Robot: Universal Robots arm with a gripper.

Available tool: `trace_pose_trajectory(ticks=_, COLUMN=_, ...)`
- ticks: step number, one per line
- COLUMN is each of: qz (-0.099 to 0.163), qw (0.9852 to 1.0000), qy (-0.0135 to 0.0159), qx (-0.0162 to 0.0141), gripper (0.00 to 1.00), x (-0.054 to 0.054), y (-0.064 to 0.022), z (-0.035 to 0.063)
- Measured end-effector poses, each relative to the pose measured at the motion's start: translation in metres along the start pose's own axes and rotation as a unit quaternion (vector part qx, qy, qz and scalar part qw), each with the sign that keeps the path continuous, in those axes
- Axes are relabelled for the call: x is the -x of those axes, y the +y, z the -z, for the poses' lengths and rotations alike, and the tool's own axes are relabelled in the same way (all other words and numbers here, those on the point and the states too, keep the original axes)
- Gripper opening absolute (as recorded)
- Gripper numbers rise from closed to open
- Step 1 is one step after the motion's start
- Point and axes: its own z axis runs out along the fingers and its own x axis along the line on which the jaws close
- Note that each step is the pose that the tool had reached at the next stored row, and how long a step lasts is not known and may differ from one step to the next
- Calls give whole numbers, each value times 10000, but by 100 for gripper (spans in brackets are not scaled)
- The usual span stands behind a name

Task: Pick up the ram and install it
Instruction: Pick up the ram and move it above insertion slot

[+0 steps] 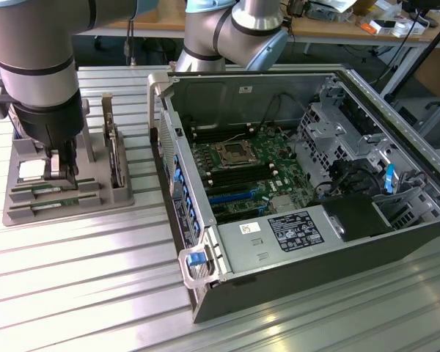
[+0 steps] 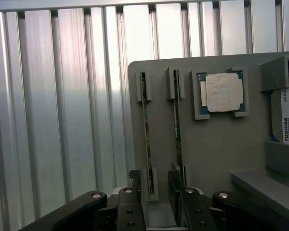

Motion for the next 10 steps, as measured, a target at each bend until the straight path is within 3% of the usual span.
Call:
trace_pose_trajectory(ticks=3, qz=4, qw=10000, qy=1, qx=0, gripper=36, x=-2, y=8, z=-43)
trace_pose_trajectory(ticks=6, qz=43, qw=10000, qy=2, qx=1, gripper=36, x=-9, y=71, z=-94)
trace_pose_trajectory(ticks=10, qz=195, qw=9998, qy=62, qx=3, gripper=36, x=-12, y=87, z=-171)
